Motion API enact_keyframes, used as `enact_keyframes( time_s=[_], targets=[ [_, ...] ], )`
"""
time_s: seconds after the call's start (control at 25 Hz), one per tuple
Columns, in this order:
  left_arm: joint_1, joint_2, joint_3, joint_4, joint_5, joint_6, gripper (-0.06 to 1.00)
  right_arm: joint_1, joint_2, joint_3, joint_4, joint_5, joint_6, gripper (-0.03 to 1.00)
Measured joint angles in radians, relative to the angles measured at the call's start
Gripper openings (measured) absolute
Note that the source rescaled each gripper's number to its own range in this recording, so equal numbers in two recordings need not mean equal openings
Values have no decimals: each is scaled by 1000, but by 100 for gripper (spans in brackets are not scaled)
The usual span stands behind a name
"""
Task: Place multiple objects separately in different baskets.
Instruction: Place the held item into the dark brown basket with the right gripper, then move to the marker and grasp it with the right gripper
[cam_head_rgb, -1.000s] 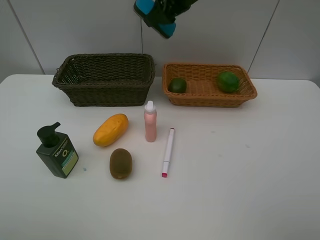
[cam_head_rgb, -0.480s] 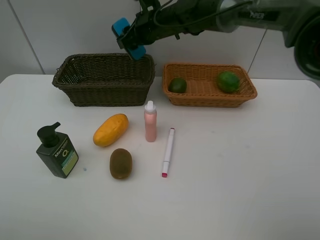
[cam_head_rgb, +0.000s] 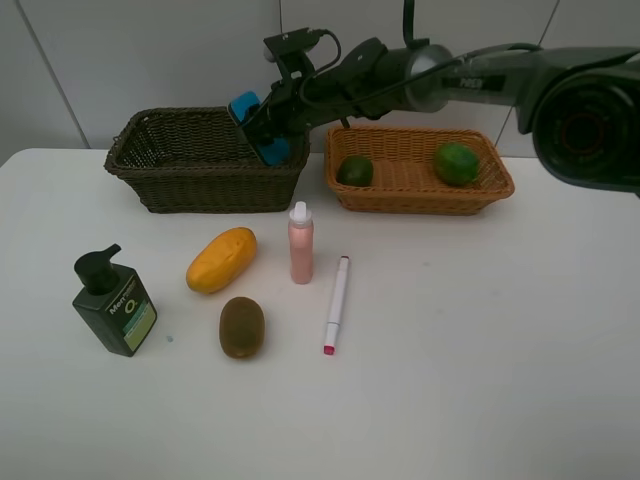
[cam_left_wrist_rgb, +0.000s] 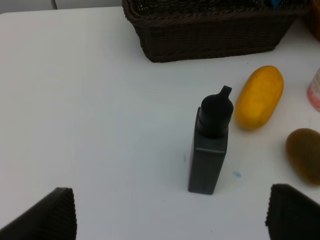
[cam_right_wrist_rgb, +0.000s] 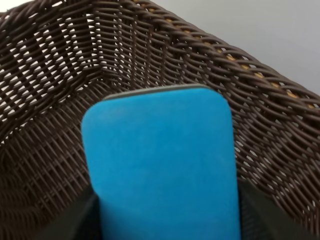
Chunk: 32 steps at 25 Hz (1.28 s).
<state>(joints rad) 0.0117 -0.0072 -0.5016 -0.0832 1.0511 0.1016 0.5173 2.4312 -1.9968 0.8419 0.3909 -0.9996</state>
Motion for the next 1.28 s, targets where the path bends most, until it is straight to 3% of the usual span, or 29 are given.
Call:
enact_keyframes(
  time_s=[0.64, 0.68, 0.8, 0.88, 1.28],
  targets=[
    [0, 0, 0, 0, 0, 0, 100, 0, 0, 0, 52, 0, 1, 55],
    [0, 0, 0, 0, 0, 0, 100, 0, 0, 0, 52, 0, 1, 58],
    [0, 0, 0, 0, 0, 0, 100, 3, 0, 0, 53, -10, 4, 86],
    [0, 0, 0, 0, 0, 0, 100, 8, 0, 0, 53, -23, 4, 94],
    [0, 0, 0, 0, 0, 0, 100, 23, -1, 0, 53, -60, 7, 98]
  ],
)
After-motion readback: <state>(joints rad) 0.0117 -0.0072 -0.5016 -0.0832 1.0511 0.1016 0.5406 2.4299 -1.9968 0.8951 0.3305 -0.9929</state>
